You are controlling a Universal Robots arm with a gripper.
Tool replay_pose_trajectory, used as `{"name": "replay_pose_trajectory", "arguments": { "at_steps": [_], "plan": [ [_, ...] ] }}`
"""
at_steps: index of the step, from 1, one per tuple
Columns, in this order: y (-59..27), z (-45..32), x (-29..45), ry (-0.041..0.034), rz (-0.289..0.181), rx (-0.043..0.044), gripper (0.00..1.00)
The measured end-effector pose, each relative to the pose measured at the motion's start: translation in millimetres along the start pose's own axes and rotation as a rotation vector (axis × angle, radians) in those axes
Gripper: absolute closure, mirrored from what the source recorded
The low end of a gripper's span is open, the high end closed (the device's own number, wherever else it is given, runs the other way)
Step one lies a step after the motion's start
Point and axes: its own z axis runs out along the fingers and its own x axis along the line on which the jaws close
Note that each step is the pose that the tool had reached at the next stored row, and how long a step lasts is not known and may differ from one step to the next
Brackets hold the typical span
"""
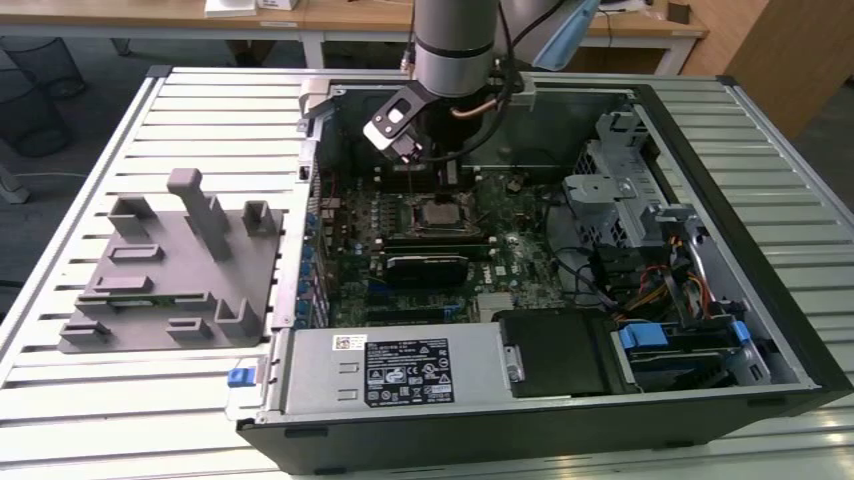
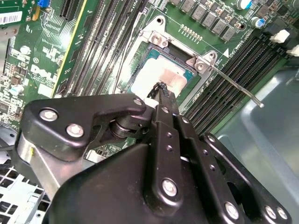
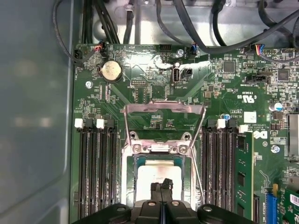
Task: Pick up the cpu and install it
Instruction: 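Close the cpu cover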
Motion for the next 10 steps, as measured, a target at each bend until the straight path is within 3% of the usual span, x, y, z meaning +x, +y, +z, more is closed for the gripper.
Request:
{"name": "replay_pose_trajectory", "arguments": {
  "at_steps": [10],
  "plan": [
    [0.2, -7.5, 0.0, 0.0000, 0.000, 0.0000, 0.89]
  ]
}}
